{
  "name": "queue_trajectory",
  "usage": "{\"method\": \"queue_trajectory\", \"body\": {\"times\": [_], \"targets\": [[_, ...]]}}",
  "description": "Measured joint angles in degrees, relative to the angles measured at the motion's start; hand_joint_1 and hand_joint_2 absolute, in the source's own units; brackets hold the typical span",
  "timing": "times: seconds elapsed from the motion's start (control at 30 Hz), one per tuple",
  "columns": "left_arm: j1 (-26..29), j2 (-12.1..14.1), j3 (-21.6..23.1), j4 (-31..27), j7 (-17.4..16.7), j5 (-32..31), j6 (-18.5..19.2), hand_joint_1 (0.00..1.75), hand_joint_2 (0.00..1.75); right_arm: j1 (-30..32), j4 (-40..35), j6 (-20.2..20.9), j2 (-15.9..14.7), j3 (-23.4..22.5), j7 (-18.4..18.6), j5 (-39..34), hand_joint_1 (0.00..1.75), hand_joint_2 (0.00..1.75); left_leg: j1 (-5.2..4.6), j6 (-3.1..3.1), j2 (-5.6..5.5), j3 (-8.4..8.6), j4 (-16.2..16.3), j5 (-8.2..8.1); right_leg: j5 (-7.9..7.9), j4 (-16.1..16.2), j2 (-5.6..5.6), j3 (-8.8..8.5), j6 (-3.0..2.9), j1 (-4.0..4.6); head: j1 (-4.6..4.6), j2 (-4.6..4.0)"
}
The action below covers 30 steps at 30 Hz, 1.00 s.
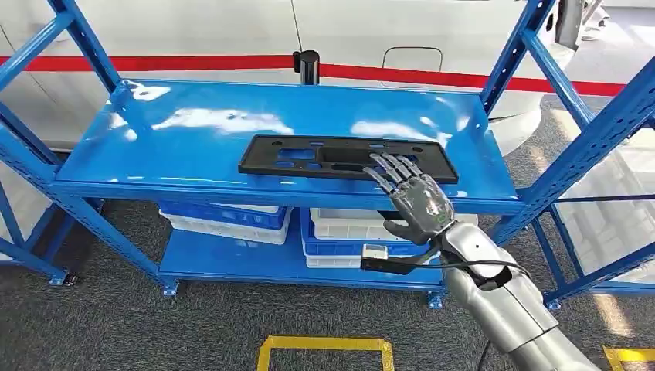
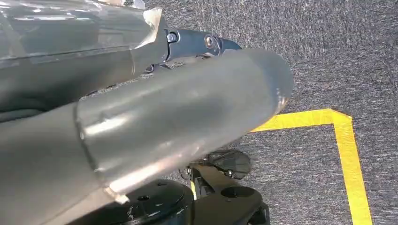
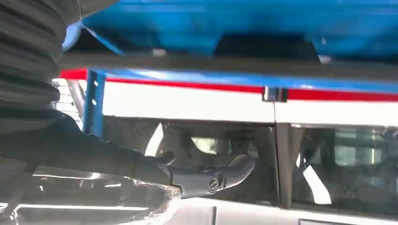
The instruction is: Take the parts from the cabinet and place them on the table.
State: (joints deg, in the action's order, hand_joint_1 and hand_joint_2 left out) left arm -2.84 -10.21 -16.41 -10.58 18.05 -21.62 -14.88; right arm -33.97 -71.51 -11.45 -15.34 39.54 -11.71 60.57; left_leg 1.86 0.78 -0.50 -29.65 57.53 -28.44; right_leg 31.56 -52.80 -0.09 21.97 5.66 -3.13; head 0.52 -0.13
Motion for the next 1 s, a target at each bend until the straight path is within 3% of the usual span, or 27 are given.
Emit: {"method": "queue_trajectory", "body": {"times": [0.13,0.37,0.63,1.0], "targets": [[0.0,-0.2,-0.3,0.0,0.0,0.0,-0.2,0.00,0.00,-4.0,2.8,0.1,2.0,0.8,0.0,-0.6,0.00,1.75,0.01,-0.01,-0.03,0.01,0.0,0.01,0.00,0.0,-0.01,0.00,0.00,0.00,-0.02,0.00],[0.0,-0.3,-0.4,0.0,0.0,-0.4,-0.2,0.00,0.00,-5.3,6.8,-0.8,3.4,2.3,-0.2,-1.2,0.00,1.75,-0.03,-0.01,-0.04,-0.04,0.0,0.01,0.00,0.0,-0.01,0.00,0.00,-0.02,0.00,0.00],[0.0,-0.3,-0.9,0.0,0.7,-0.7,-0.1,0.00,0.00,-9.6,13.4,-1.2,7.5,3.9,0.3,-1.0,0.00,1.75,0.03,-0.02,-0.02,-0.01,0.0,0.02,0.00,0.0,-0.02,0.00,0.00,0.01,0.00,0.00],[0.0,-0.4,-1.2,0.0,0.7,-1.1,0.3,0.00,0.00,-10.8,21.2,-3.1,10.7,6.0,0.2,-0.7,0.00,1.75,0.00,-0.02,-0.02,-0.02,0.0,0.02,0.00,0.0,-0.02,0.01,0.00,-0.01,-0.02,0.00]]}}
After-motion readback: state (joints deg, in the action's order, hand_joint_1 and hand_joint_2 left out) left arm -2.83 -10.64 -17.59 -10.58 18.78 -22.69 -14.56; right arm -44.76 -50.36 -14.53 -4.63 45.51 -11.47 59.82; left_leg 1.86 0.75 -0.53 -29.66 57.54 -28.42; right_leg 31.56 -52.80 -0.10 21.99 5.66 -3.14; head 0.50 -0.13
